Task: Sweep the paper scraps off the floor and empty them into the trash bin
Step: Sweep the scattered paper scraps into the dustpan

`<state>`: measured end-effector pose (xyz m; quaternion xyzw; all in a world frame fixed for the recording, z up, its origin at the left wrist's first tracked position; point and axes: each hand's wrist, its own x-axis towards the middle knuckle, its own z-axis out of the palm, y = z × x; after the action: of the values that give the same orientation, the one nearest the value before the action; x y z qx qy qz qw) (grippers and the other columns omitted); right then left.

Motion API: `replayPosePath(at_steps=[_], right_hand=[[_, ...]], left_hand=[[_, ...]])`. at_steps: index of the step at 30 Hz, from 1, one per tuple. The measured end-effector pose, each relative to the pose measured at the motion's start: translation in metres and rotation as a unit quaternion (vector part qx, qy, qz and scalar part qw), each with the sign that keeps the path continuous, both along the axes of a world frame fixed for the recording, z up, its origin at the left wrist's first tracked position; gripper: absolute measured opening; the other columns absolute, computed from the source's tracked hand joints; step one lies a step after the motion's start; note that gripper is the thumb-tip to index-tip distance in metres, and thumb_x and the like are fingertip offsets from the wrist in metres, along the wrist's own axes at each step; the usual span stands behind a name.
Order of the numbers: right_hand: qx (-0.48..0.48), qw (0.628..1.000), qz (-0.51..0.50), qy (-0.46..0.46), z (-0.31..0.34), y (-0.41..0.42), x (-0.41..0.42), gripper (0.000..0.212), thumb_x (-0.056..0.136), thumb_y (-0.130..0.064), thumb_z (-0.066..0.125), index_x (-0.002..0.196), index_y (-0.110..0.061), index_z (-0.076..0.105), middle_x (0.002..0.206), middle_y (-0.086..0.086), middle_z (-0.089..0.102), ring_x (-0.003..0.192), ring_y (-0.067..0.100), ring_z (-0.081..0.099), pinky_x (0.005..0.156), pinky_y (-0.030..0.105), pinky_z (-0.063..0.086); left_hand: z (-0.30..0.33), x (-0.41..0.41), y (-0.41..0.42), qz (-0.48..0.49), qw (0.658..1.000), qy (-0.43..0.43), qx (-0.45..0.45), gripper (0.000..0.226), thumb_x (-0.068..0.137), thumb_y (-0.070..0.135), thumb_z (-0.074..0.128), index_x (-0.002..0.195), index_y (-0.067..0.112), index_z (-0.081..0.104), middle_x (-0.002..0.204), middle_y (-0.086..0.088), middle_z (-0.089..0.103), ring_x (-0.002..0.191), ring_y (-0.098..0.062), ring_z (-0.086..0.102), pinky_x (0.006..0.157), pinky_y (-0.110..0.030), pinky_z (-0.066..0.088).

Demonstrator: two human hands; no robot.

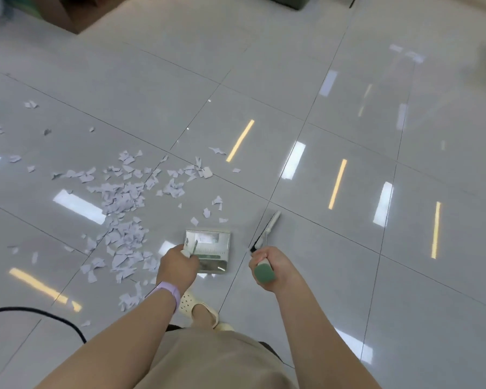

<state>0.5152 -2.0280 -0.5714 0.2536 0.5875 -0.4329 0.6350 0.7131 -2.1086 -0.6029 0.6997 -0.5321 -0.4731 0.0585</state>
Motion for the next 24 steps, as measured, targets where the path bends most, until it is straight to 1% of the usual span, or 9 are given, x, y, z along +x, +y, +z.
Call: replayPosePath(at_steps=[4, 6, 8, 11, 13, 15, 18, 21, 24], right_hand=[[0.024, 0.996, 0.077, 0.023, -0.006, -0.076, 0.036, 0.025, 0.083, 0.008, 0.043, 0.064, -0.009, 0.045, 0.042, 0.003, 0.041, 0.026, 0.018, 0.042, 0.032, 0.017, 0.038], [0.031, 0.991, 0.128, 0.024, -0.014, -0.107, 0.059, 0.023, 0.082, 0.008, 0.045, 0.065, -0.007, 0.049, 0.045, 0.004, 0.047, 0.031, 0.020, 0.046, 0.036, 0.019, 0.041], [0.037, 0.981, 0.190, 0.019, -0.023, -0.133, 0.084, 0.021, 0.082, 0.009, 0.045, 0.068, -0.006, 0.050, 0.060, 0.007, 0.050, 0.044, 0.024, 0.050, 0.039, 0.020, 0.044], [0.050, 0.961, 0.271, -0.004, -0.026, -0.166, 0.121, 0.019, 0.084, 0.011, 0.042, 0.073, -0.004, 0.047, 0.077, 0.010, 0.048, 0.059, 0.026, 0.051, 0.038, 0.022, 0.046], [0.048, 0.945, 0.324, -0.027, -0.023, -0.187, 0.142, 0.017, 0.086, 0.010, 0.042, 0.076, -0.003, 0.047, 0.081, 0.011, 0.048, 0.062, 0.027, 0.052, 0.040, 0.024, 0.047], [0.035, 0.934, 0.352, -0.047, -0.023, -0.214, 0.154, 0.019, 0.085, 0.010, 0.042, 0.072, -0.004, 0.045, 0.074, 0.011, 0.050, 0.054, 0.026, 0.053, 0.038, 0.023, 0.046], [-0.011, 0.939, 0.334, -0.075, -0.036, -0.261, 0.145, 0.031, 0.087, 0.009, 0.040, 0.065, -0.011, 0.040, 0.045, 0.006, 0.045, 0.031, 0.018, 0.046, 0.032, 0.019, 0.040], [0.007, 0.953, 0.248, -0.175, -0.056, -0.292, 0.104, 0.044, 0.081, 0.013, 0.050, 0.075, -0.025, 0.029, 0.048, -0.001, 0.036, 0.031, 0.013, 0.040, 0.030, 0.022, 0.039], [-0.014, 0.931, 0.209, -0.297, -0.051, -0.319, 0.066, 0.067, 0.053, 0.032, 0.067, 0.071, -0.022, 0.032, 0.049, -0.002, 0.035, 0.031, 0.013, 0.038, 0.029, 0.023, 0.038]], left_hand=[[-0.005, 0.022, -0.056, 0.102, 0.994, 0.011, 0.024, 0.010, 0.087, 0.013, 0.055, 0.087, 0.003, 0.059, 0.062, -0.004, 0.060, 0.055, -0.024, 0.055, 0.048, -0.022, 0.040], [-0.005, 0.041, -0.080, 0.150, 0.988, 0.024, 0.037, 0.007, 0.084, 0.010, 0.056, 0.078, 0.006, 0.057, 0.059, -0.005, 0.058, 0.056, -0.027, 0.054, 0.052, -0.024, 0.042], [-0.007, 0.068, -0.099, 0.194, 0.980, 0.023, 0.043, 0.014, 0.079, 0.010, 0.057, 0.065, 0.009, 0.053, 0.058, -0.008, 0.055, 0.057, -0.028, 0.052, 0.056, -0.031, 0.043], [-0.002, 0.104, -0.114, 0.246, 0.968, 0.014, 0.044, 0.018, 0.078, 0.009, 0.058, 0.062, 0.011, 0.050, 0.057, -0.006, 0.052, 0.055, -0.026, 0.047, 0.055, -0.029, 0.038], [0.003, 0.121, -0.118, 0.279, 0.959, 0.015, 0.039, 0.022, 0.080, 0.006, 0.058, 0.061, 0.013, 0.047, 0.055, -0.005, 0.049, 0.052, -0.024, 0.043, 0.051, -0.026, 0.035], [0.006, 0.132, -0.121, 0.313, 0.949, 0.010, 0.032, 0.023, 0.080, 0.006, 0.059, 0.061, 0.013, 0.048, 0.054, -0.005, 0.048, 0.051, -0.024, 0.043, 0.051, -0.026, 0.034], [0.008, 0.136, -0.125, 0.374, 0.927, 0.011, 0.020, 0.022, 0.082, 0.007, 0.060, 0.064, 0.014, 0.051, 0.052, -0.002, 0.048, 0.050, -0.024, 0.041, 0.052, -0.026, 0.035], [0.014, 0.120, -0.127, 0.426, 0.905, 0.006, 0.002, 0.015, 0.085, 0.008, 0.059, 0.071, 0.013, 0.057, 0.057, -0.003, 0.053, 0.049, -0.022, 0.044, 0.046, -0.022, 0.037], [0.021, 0.086, -0.131, 0.458, 0.889, -0.002, -0.021, 0.013, 0.085, 0.009, 0.059, 0.073, 0.011, 0.063, 0.064, -0.007, 0.057, 0.054, -0.024, 0.047, 0.046, -0.024, 0.041]])
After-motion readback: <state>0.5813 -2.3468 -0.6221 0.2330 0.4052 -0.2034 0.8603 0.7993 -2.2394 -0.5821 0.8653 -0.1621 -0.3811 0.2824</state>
